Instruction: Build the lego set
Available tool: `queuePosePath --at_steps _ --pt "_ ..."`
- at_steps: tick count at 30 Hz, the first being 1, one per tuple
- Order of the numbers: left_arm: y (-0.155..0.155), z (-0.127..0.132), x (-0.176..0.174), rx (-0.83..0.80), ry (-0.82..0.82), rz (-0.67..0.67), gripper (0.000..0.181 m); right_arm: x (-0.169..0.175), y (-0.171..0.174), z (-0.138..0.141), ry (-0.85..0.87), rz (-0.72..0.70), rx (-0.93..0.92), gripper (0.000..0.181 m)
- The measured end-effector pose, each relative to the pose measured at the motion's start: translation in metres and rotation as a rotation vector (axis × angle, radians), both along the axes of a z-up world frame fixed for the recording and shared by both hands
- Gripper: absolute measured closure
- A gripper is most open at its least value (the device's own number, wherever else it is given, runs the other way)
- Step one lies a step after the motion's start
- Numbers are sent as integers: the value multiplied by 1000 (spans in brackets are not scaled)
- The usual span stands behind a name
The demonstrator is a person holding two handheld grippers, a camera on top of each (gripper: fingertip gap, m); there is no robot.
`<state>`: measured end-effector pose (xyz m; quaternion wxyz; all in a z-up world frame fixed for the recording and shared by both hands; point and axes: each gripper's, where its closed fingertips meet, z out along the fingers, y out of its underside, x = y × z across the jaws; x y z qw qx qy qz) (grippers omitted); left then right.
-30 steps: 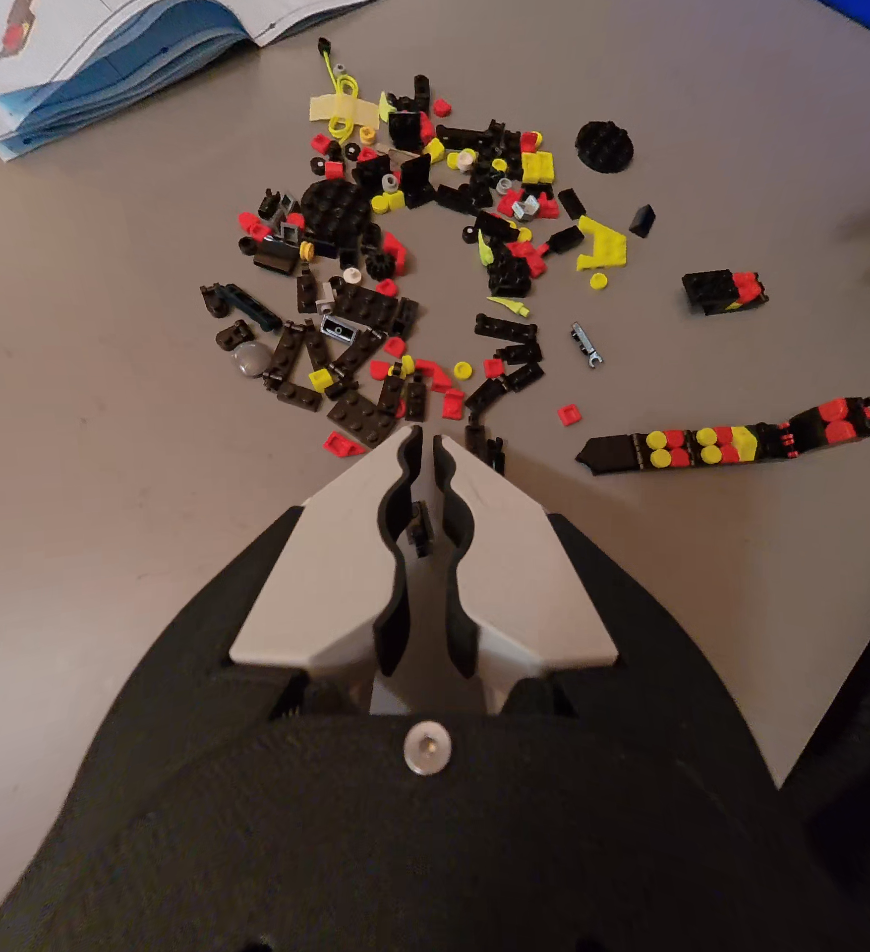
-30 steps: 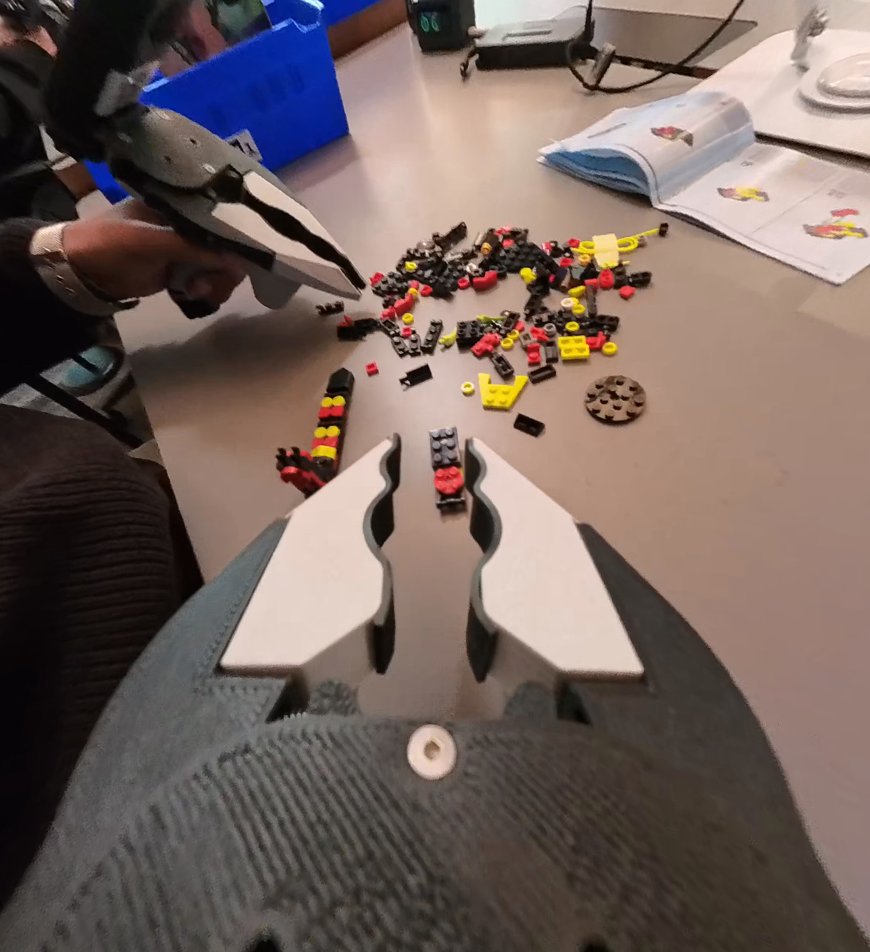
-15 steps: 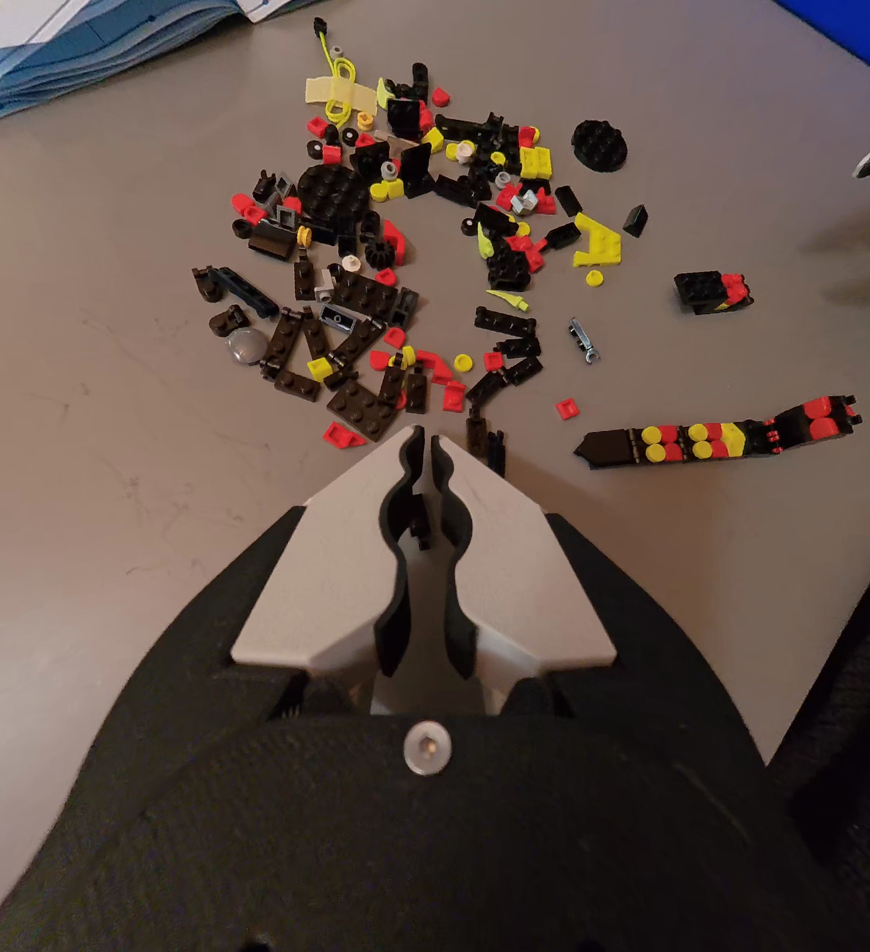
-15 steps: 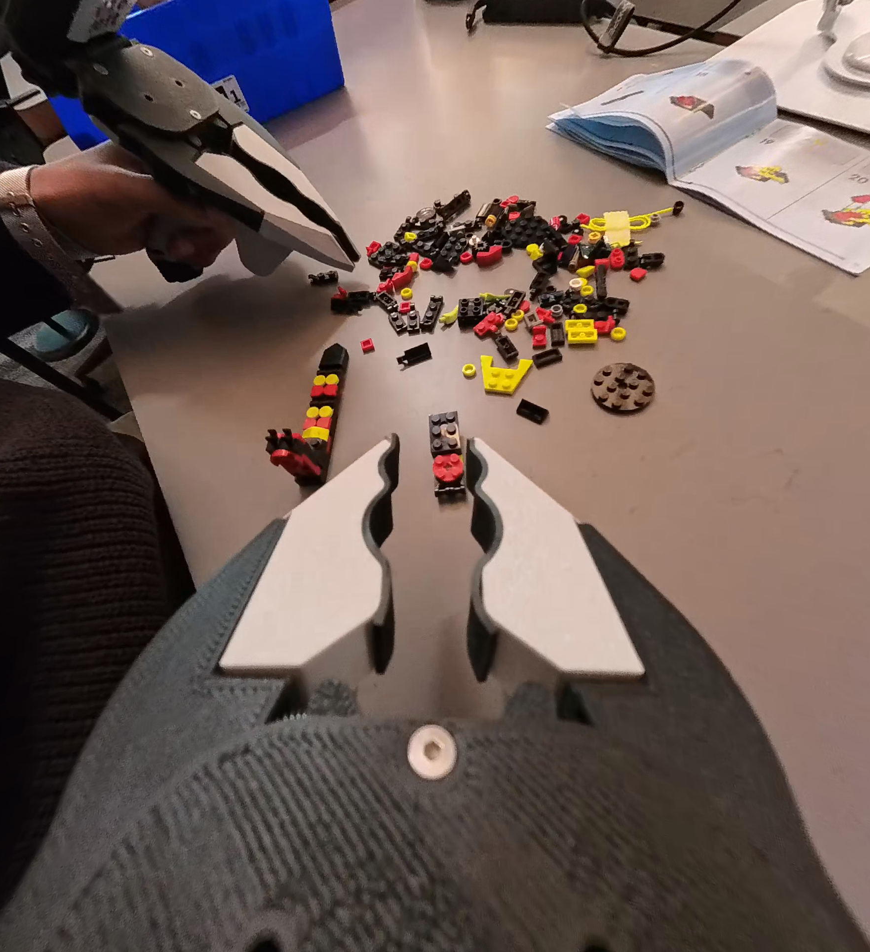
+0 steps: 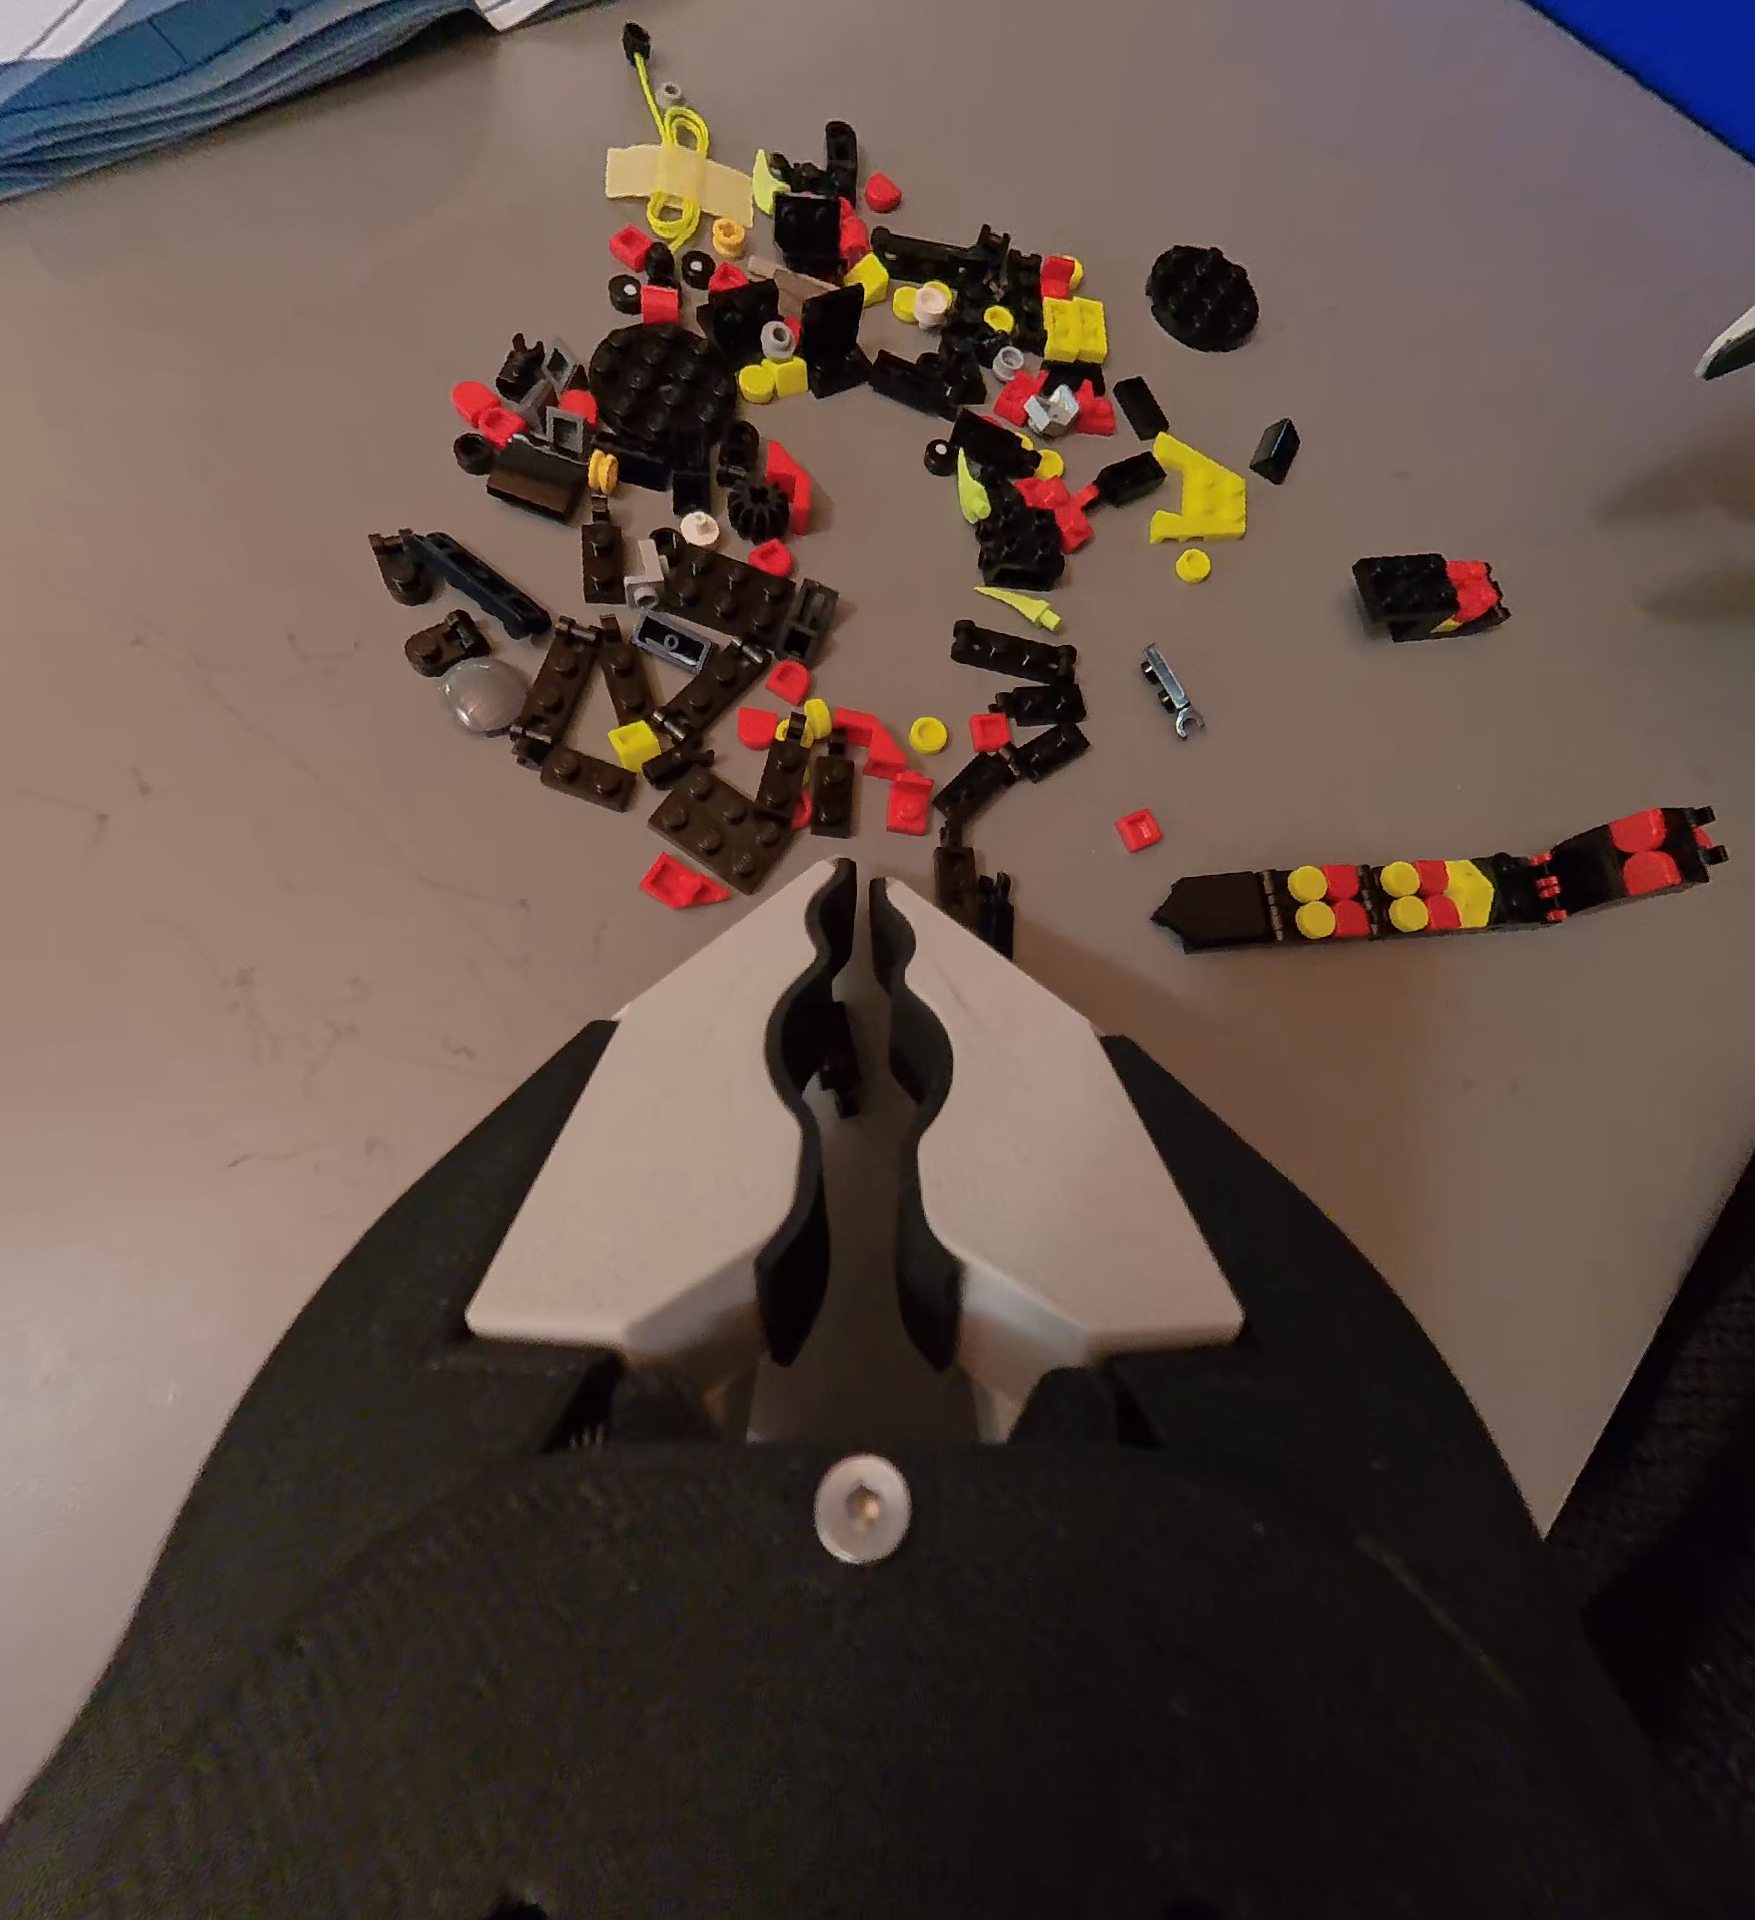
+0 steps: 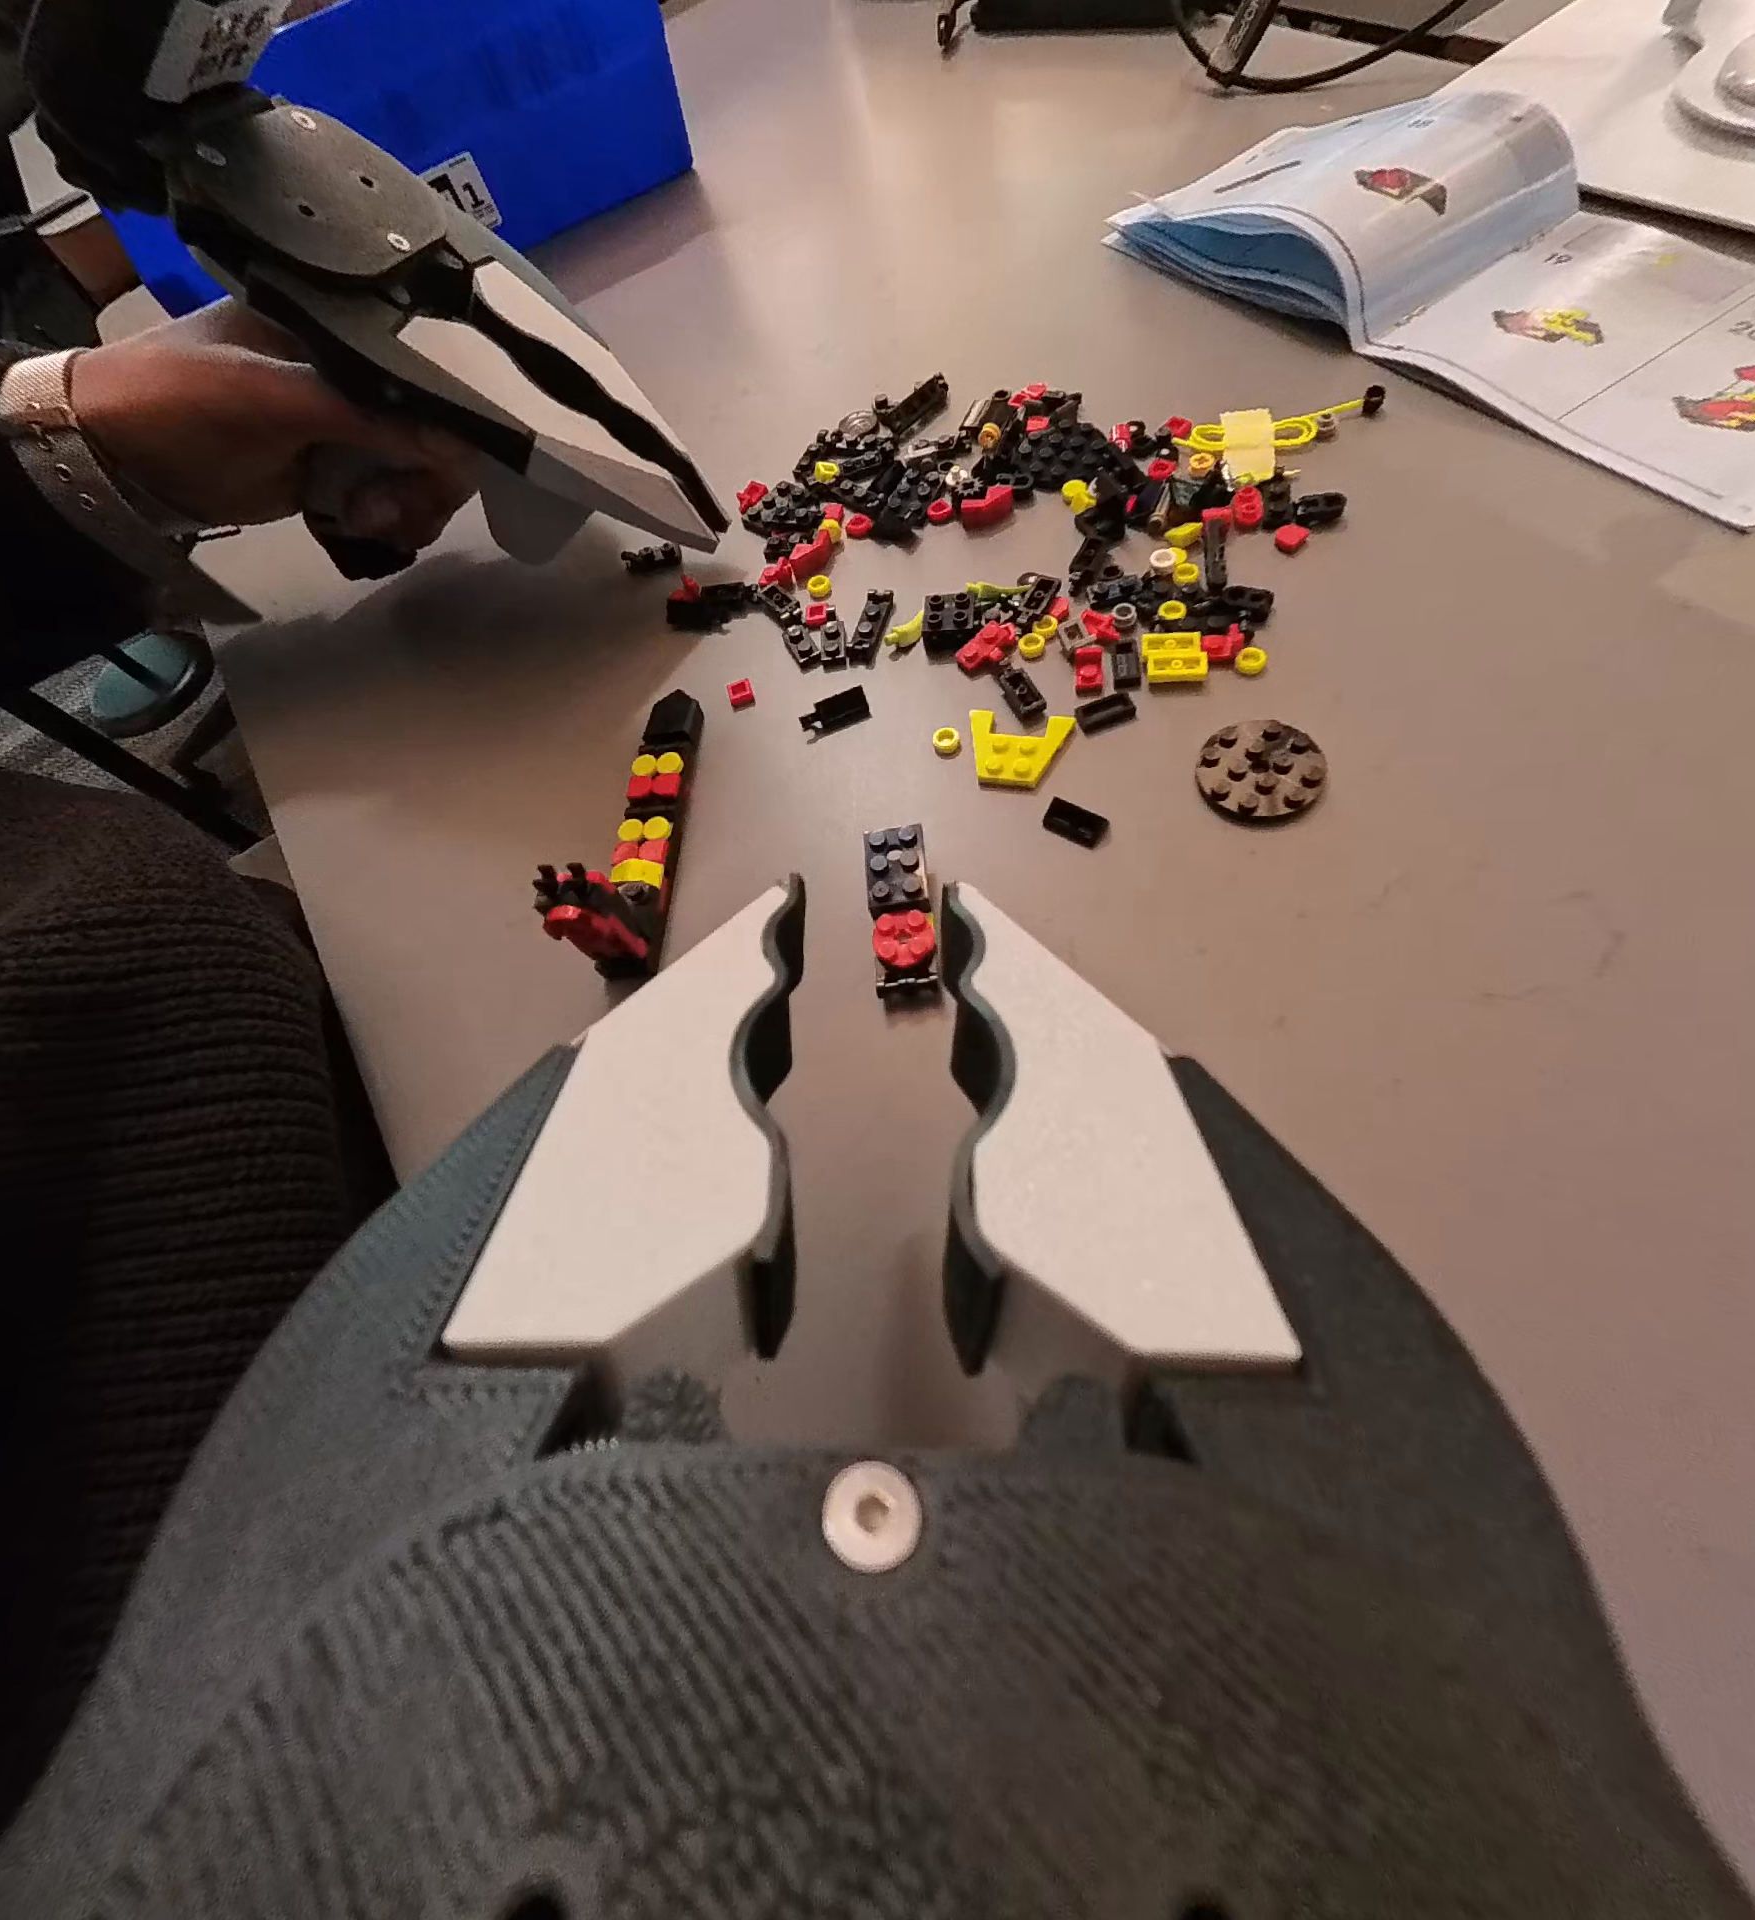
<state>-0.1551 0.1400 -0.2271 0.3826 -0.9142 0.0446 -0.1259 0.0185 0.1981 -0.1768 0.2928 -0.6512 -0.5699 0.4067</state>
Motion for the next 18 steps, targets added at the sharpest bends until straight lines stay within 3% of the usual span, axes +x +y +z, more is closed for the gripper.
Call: queuePosePath --at_steps 18 --pt "0 -1 1 -2 -3 -2 181 0 0 -2 -6 2 -4 156"
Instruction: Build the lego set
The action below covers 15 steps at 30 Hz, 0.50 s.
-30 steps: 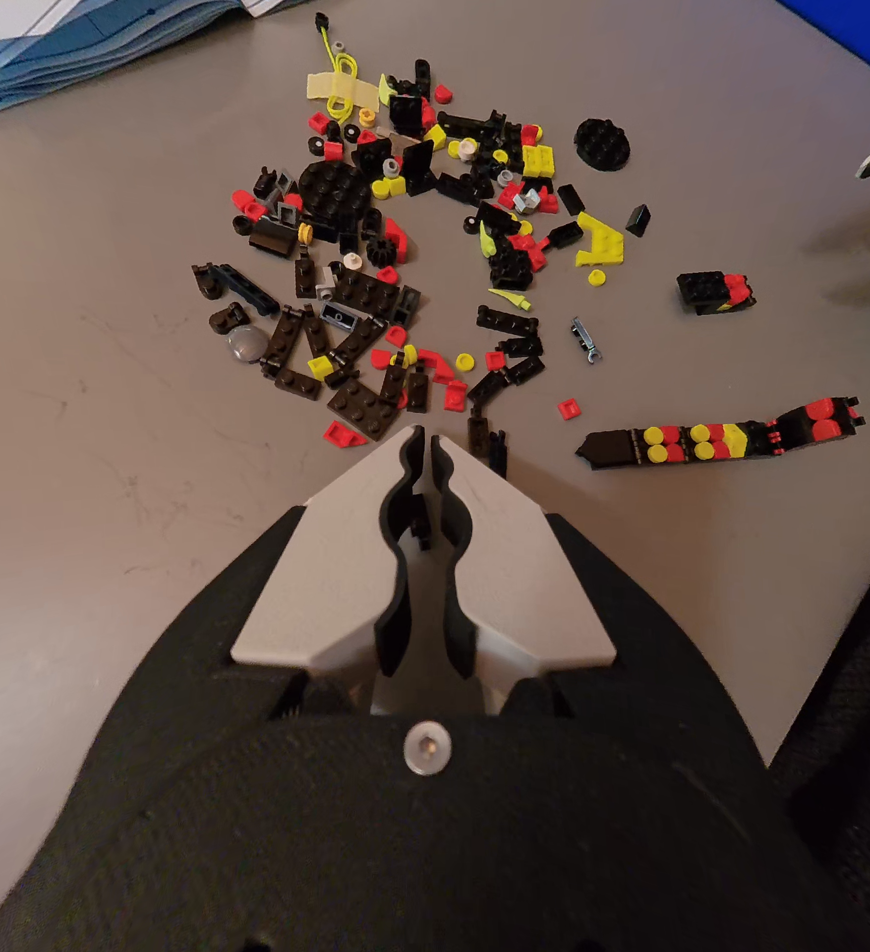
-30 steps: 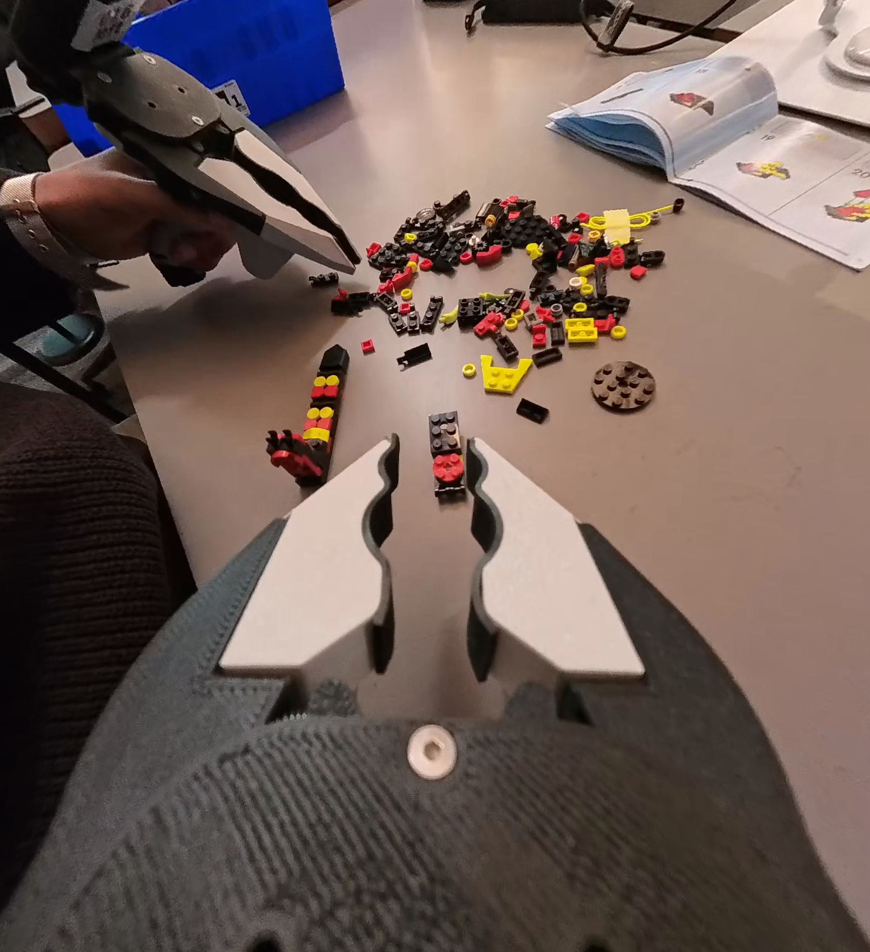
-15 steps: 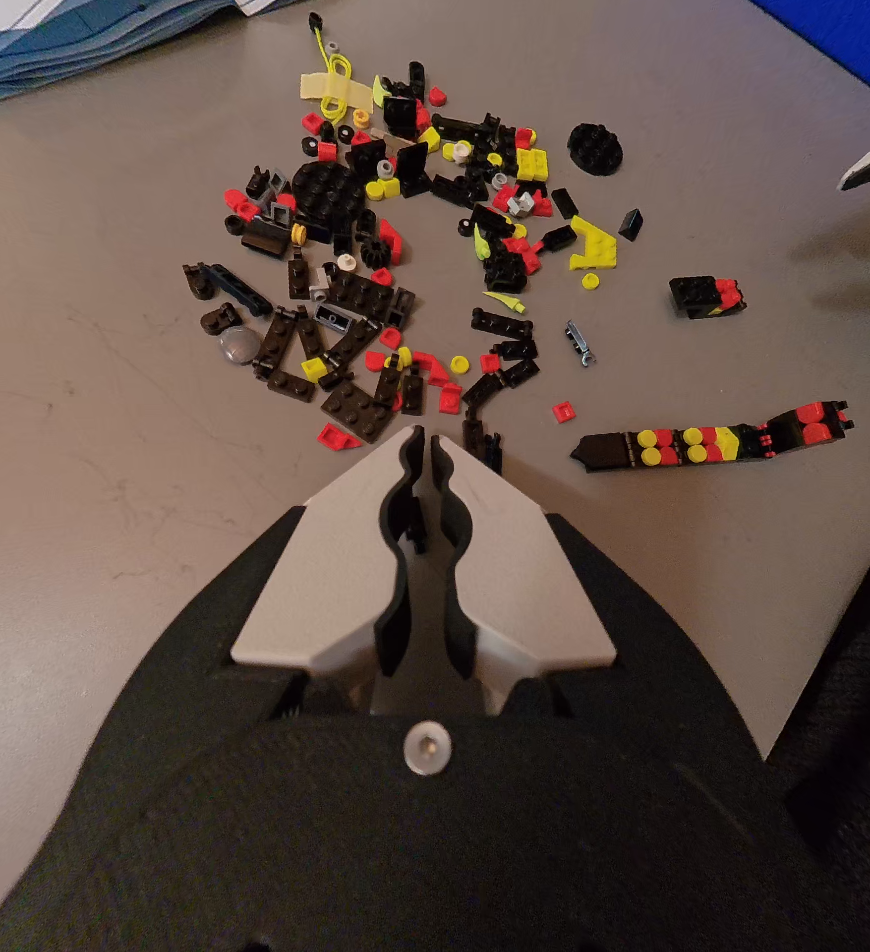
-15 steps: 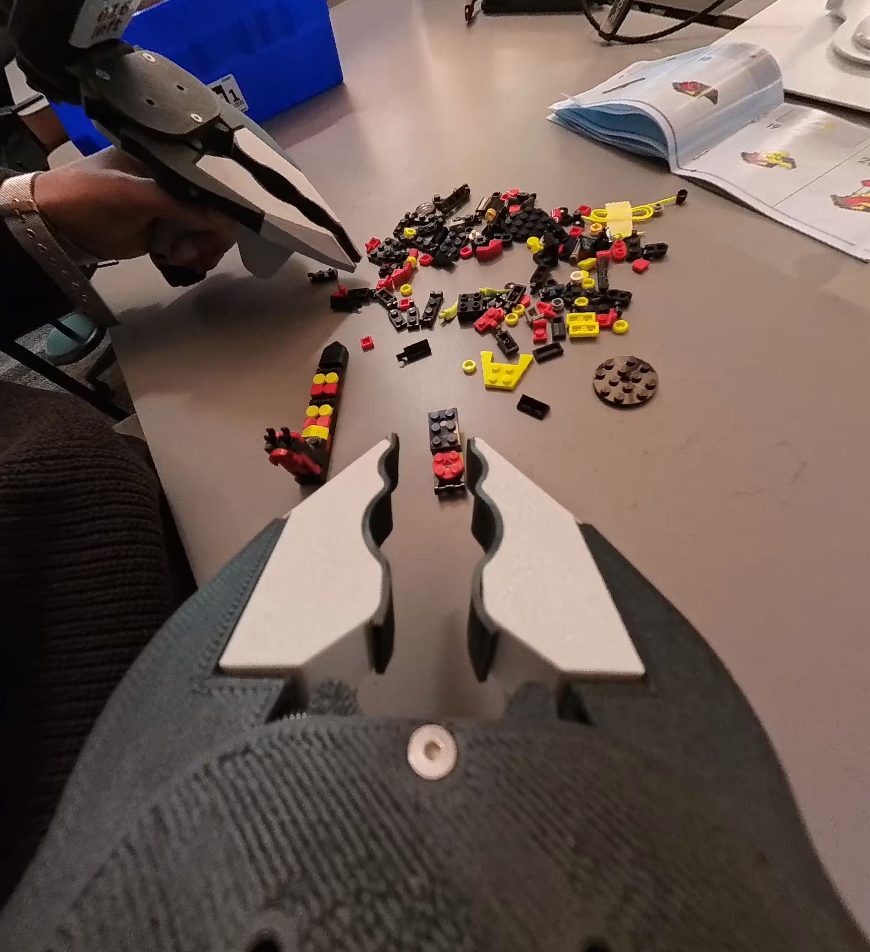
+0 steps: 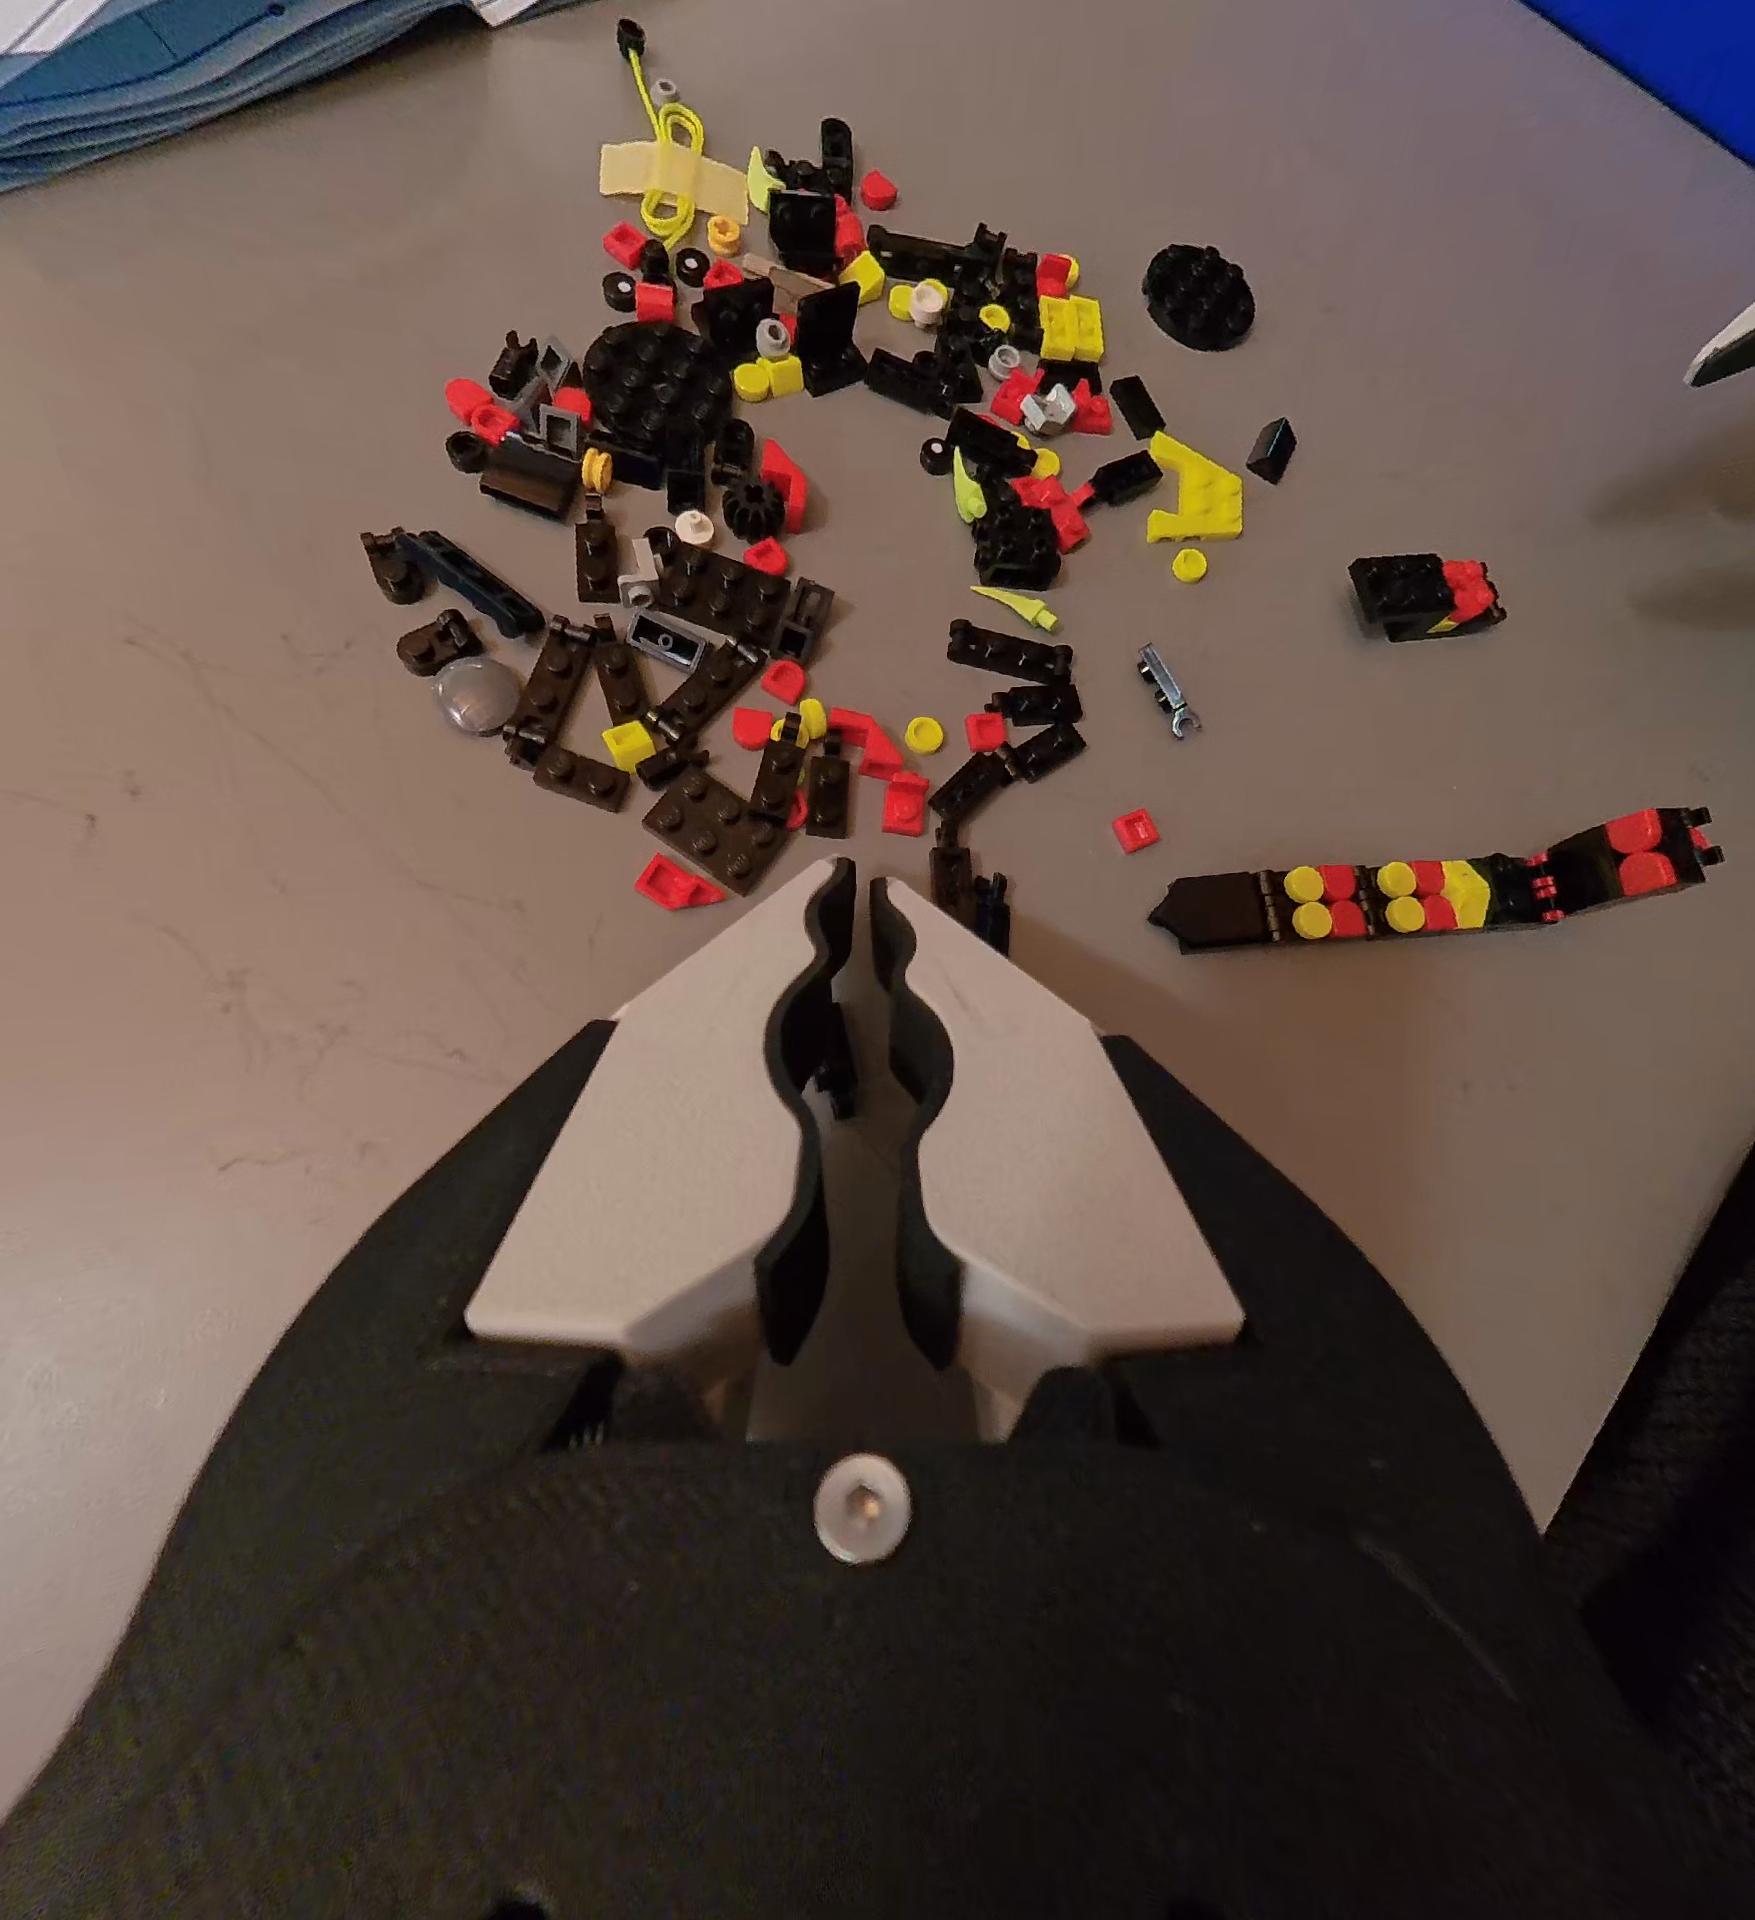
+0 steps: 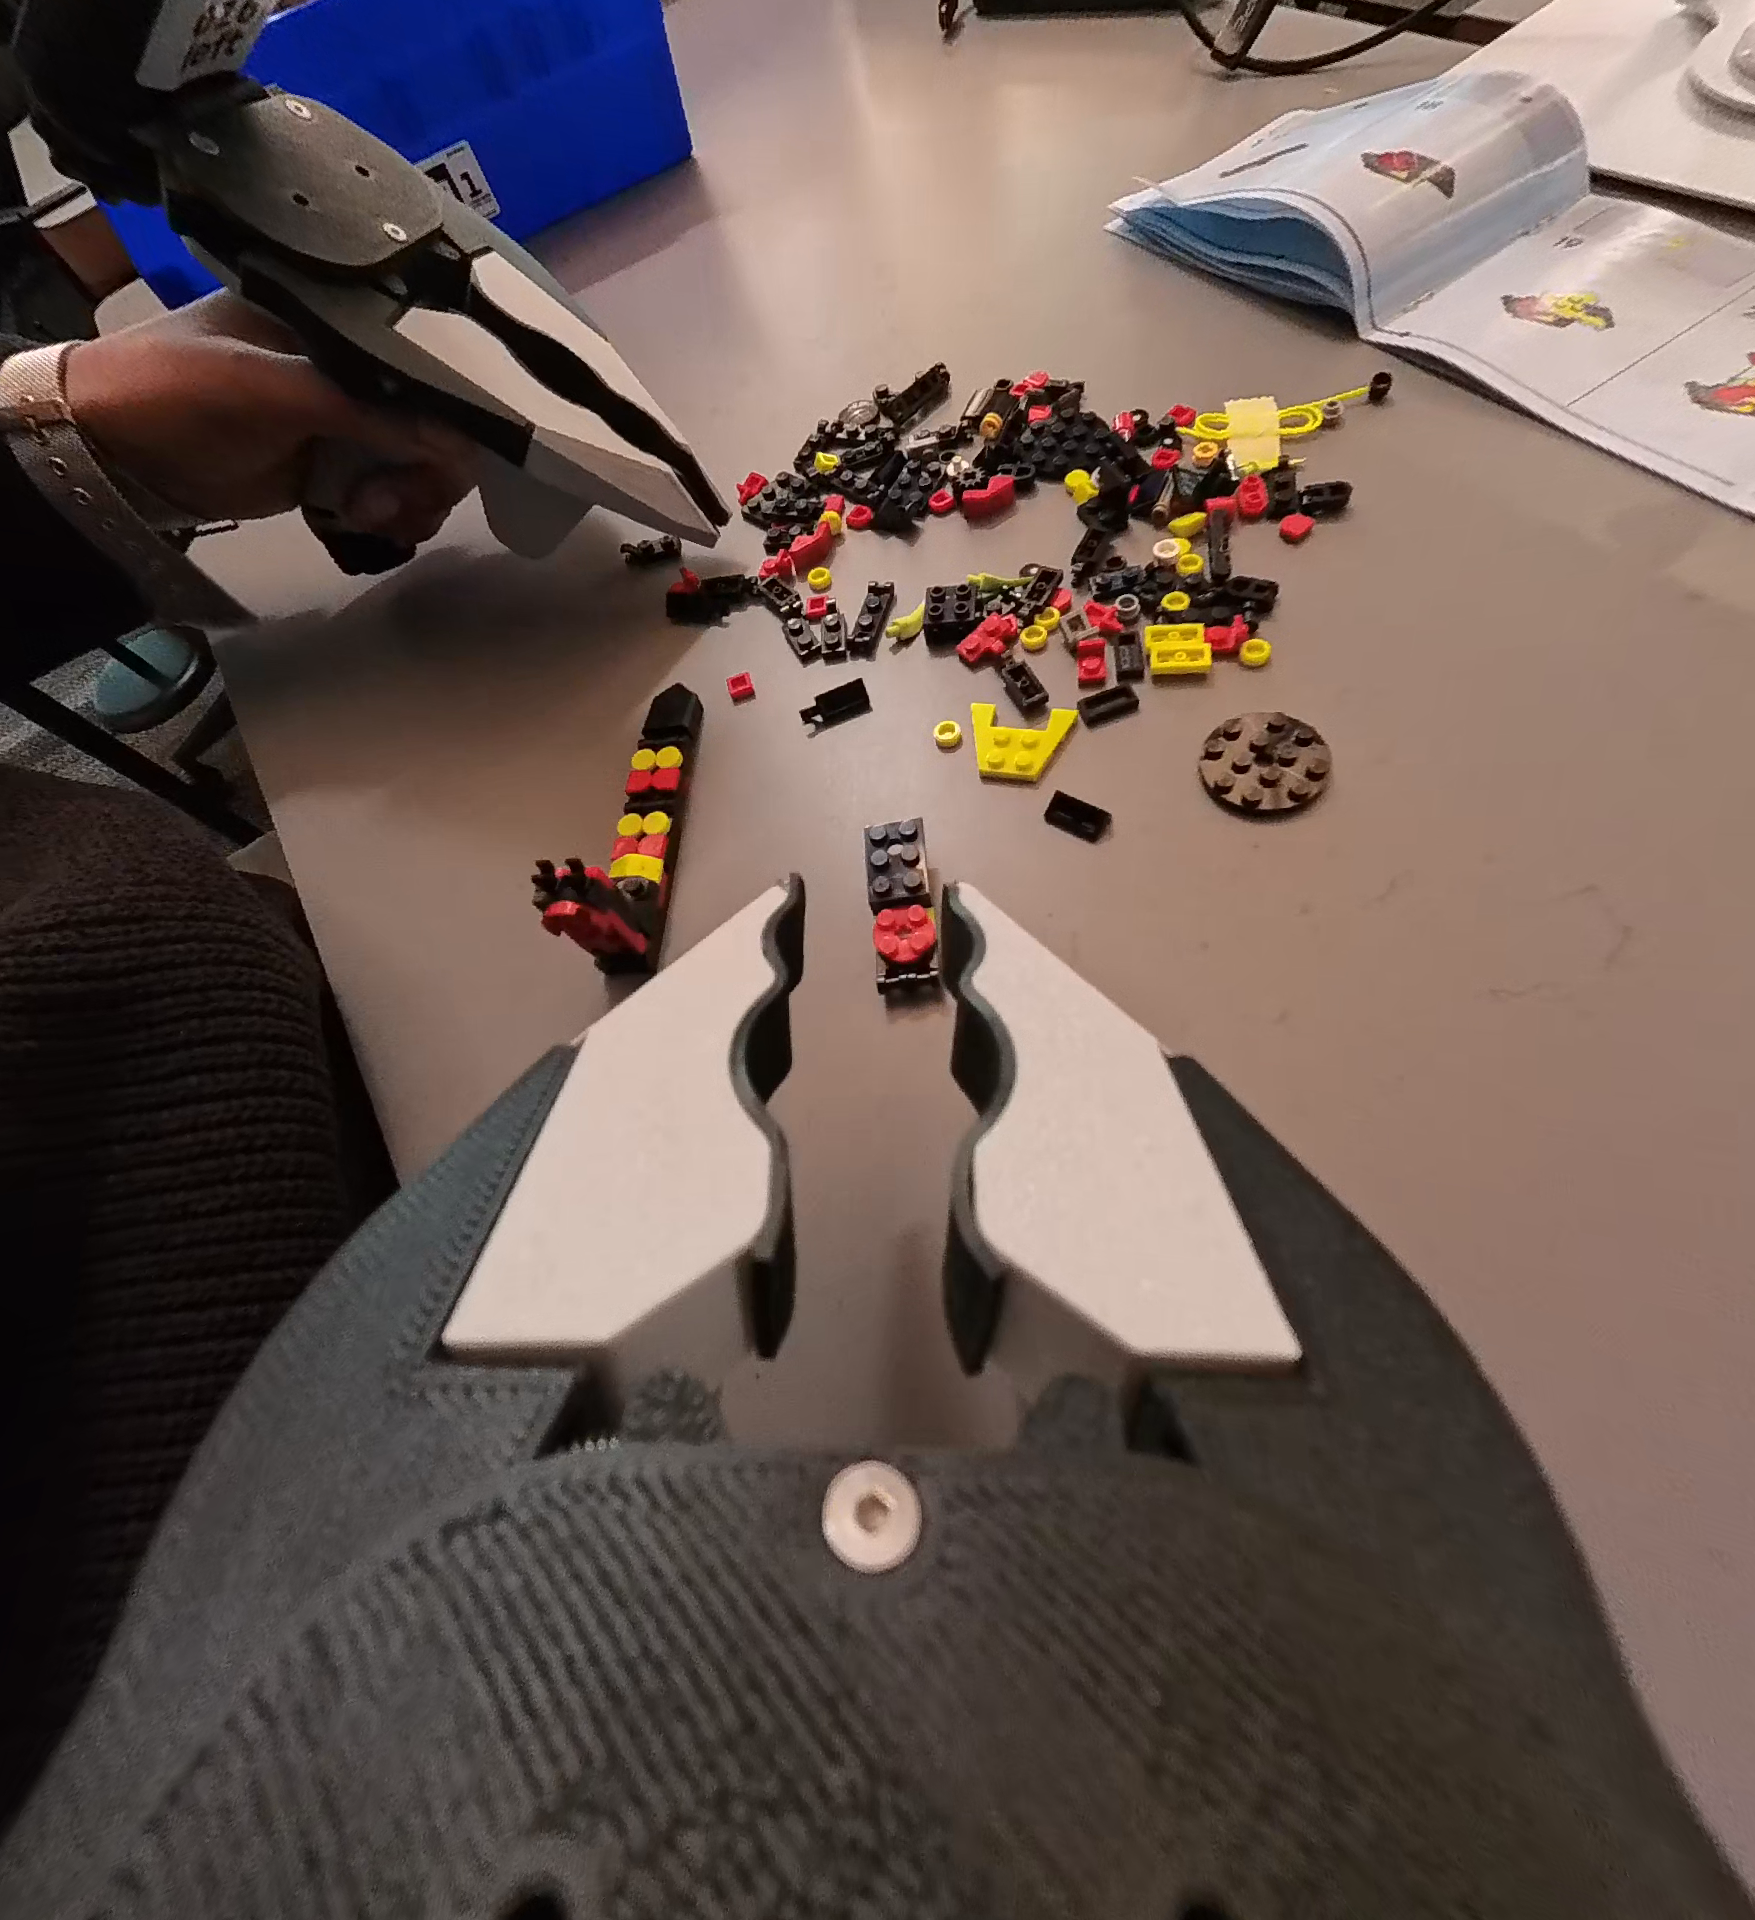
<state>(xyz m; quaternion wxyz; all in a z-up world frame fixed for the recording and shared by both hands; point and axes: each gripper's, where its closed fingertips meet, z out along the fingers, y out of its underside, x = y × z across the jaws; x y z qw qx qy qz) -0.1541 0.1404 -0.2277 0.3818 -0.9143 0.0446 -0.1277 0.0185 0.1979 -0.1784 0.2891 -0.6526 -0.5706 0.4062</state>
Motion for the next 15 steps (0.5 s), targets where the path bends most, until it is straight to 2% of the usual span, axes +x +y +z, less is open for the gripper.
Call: queuePosePath --at_steps 15 --pt "1 -1 0 -4 -16 3 181 0 2 -2 -1 -4 -12 156"
